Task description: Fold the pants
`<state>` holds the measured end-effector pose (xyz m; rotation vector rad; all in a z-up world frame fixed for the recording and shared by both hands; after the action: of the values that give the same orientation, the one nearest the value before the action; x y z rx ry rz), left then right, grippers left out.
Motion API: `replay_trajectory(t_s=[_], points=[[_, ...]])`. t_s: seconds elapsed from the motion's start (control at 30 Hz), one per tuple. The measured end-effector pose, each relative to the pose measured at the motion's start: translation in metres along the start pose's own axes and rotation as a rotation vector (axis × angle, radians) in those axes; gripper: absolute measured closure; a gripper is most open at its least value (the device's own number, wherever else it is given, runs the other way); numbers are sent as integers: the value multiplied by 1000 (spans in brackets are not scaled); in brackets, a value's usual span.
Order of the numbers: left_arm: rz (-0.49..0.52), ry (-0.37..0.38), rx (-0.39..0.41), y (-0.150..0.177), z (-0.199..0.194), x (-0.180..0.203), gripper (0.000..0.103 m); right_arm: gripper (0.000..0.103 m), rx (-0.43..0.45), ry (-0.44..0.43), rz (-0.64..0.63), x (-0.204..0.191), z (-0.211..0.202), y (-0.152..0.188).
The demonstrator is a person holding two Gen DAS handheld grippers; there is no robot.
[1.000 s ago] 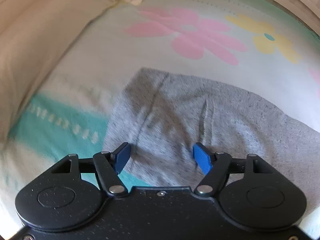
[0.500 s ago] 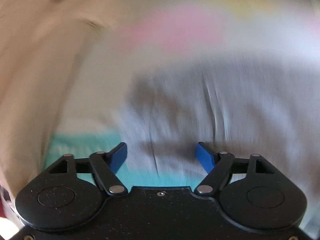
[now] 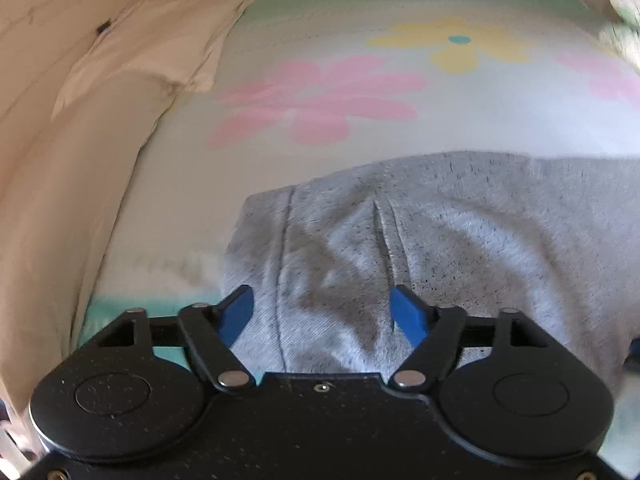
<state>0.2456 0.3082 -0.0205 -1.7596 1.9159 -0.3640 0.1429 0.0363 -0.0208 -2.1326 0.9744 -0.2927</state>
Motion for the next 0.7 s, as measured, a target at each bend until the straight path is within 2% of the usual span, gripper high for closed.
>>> replay_trajectory(t_s=[0.07,0.13,0.17,0.23,0.3,0.37,0.5,0.6,0.7], points=[[88,-42,-31,6,13,12,24,96,-90,15,23,6,12,9],[150,-82,-77,17,28,18,23,96,-220,29,60,13,26,23],[165,-101,-104,20,33,18,23,96,-198,16,84,16,23,26],[160,-75,-140,19,32,11,24,96,-225,-6,103,19,19,24],[143,-16,-173,15,29,2,34,96,-230,-24,131,25,12,16],[126,27,-154,7,20,-5,36,96,-184,-34,187,39,3,6],[47,65,-45,-22,6,-6,34,96,-108,0,221,72,0,-27],[-11,5,-7,-41,21,2,29,96,-68,25,214,92,18,-51],[-36,-50,-41,-46,48,6,30,96,-68,21,258,108,44,-65]])
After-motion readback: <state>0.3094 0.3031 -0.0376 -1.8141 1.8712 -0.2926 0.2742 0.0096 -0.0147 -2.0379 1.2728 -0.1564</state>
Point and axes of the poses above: each gripper's, at about its wrist camera, not at the fingertips, and z roughly the way its jaws point, x to its right, y to its underside, the point moved 1 cm from there along z, roughly the way its jaws point, and after that the axes turned 1 degree about -x, right-handed, at the moved point
